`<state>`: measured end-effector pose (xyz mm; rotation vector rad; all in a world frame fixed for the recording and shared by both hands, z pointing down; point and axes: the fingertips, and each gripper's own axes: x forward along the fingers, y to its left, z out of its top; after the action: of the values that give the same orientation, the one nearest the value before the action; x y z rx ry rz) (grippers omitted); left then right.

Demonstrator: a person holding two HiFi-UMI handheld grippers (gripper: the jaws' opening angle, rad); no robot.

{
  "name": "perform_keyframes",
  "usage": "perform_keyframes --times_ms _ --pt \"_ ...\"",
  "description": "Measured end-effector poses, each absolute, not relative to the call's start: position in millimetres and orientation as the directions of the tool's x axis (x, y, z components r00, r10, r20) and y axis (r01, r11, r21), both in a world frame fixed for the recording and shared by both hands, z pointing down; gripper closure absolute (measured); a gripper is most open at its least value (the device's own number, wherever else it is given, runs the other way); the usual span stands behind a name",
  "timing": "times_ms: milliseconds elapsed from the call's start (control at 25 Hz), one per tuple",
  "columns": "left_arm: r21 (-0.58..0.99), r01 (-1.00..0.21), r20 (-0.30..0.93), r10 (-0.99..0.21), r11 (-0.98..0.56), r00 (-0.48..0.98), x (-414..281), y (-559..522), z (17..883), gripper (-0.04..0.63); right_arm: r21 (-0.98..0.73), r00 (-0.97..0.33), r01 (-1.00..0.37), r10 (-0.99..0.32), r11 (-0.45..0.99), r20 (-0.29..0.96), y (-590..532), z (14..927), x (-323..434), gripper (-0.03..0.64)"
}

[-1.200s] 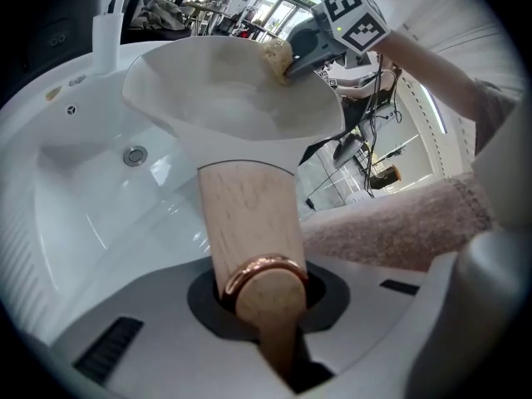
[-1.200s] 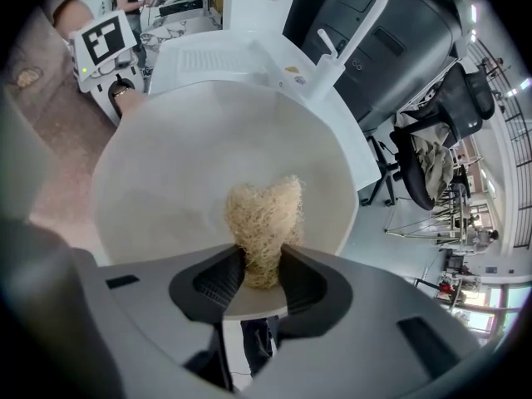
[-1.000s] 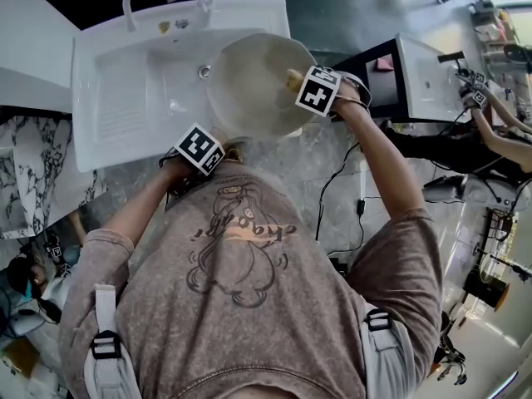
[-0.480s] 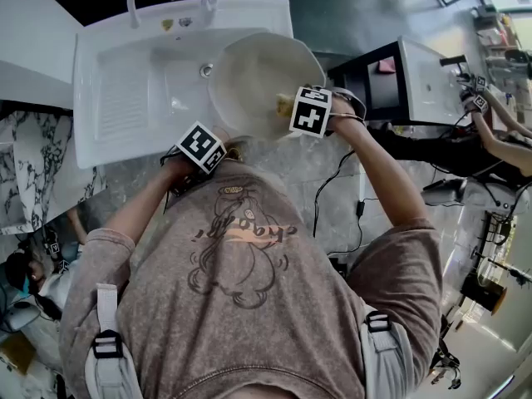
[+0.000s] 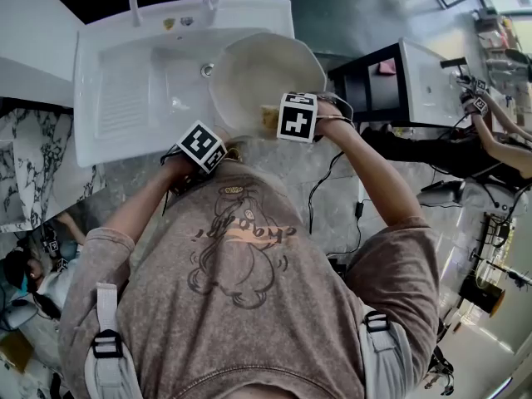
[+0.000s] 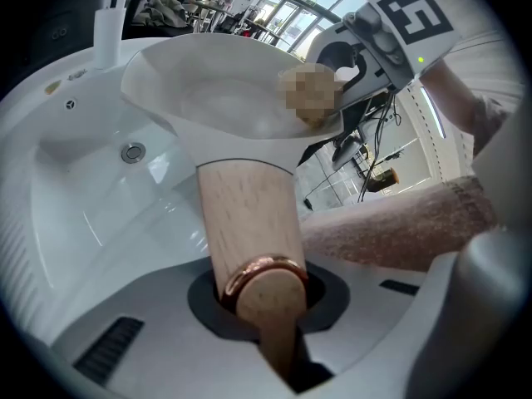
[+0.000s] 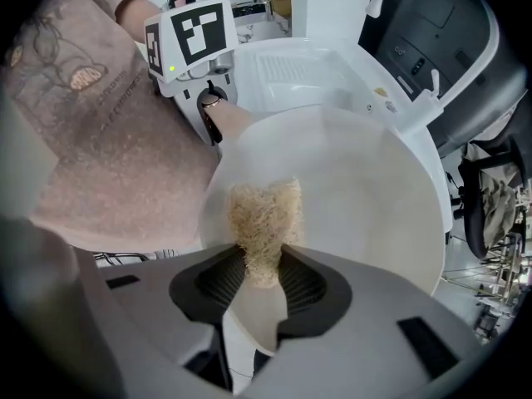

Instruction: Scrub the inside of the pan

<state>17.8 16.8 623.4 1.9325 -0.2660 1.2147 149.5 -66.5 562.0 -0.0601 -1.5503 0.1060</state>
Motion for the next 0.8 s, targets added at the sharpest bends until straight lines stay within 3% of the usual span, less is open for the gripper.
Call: perform_keyframes --times_ms 360,800 --pt "0.533 -0.555 0.822 0.237 -0.638 0.517 18 17 623 0.545 -0.185 -0.033 -0.024 0.184 0.983 0.982 -55 578 115 0.477" --pt "0.540 -0.559 0.818 0.236 -0.629 0.525 18 17 622 0.545 -0.139 -0.092 0.001 0.139 0.990 0.986 -72 600 74 0.477"
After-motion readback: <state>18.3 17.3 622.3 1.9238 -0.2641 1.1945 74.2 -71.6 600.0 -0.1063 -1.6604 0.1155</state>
